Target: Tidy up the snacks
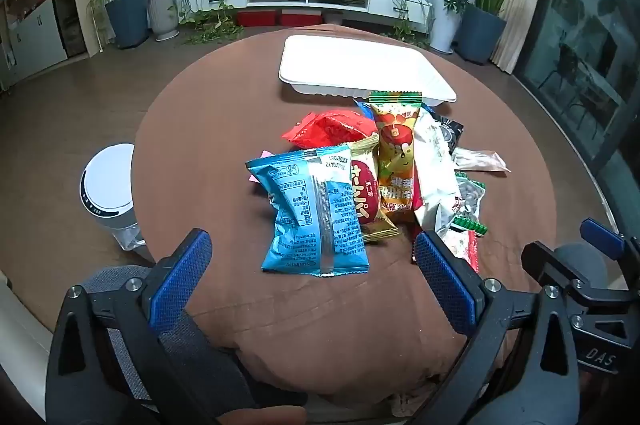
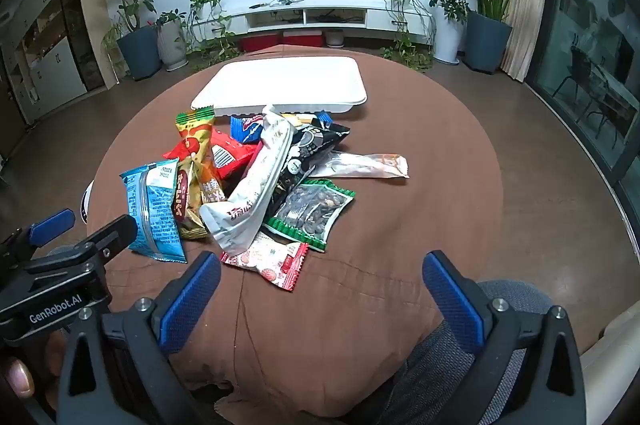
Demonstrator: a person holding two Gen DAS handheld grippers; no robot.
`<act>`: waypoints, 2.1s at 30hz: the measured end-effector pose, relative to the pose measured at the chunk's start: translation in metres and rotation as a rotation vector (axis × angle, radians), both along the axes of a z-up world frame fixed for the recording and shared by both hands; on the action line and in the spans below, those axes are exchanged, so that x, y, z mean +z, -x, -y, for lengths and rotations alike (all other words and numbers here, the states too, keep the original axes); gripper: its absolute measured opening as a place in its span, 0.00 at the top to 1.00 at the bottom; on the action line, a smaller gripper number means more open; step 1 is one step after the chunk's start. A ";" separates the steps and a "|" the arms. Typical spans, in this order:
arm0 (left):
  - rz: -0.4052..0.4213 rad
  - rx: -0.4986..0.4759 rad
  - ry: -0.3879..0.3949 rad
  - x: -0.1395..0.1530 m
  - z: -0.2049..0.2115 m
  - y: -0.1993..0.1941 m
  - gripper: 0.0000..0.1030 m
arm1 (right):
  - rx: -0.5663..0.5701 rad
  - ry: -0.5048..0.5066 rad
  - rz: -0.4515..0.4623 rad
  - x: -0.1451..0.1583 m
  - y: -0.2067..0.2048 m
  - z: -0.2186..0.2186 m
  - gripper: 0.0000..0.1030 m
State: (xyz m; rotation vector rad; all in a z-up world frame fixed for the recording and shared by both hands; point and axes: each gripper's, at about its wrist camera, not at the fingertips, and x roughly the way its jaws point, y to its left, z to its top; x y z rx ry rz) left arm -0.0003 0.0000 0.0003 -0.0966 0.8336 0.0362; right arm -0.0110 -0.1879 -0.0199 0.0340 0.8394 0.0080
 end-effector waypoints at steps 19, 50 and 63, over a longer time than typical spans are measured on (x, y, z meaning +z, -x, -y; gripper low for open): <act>0.003 0.002 -0.009 -0.001 -0.002 0.000 0.00 | 0.002 0.003 -0.008 -0.003 -0.002 -0.003 0.00; -0.009 0.014 -0.034 -0.005 -0.003 0.000 0.00 | 0.010 0.002 -0.029 -0.013 -0.006 -0.009 0.00; -0.016 0.020 -0.042 -0.008 -0.003 -0.001 0.00 | 0.010 0.001 -0.029 -0.013 -0.006 -0.009 0.00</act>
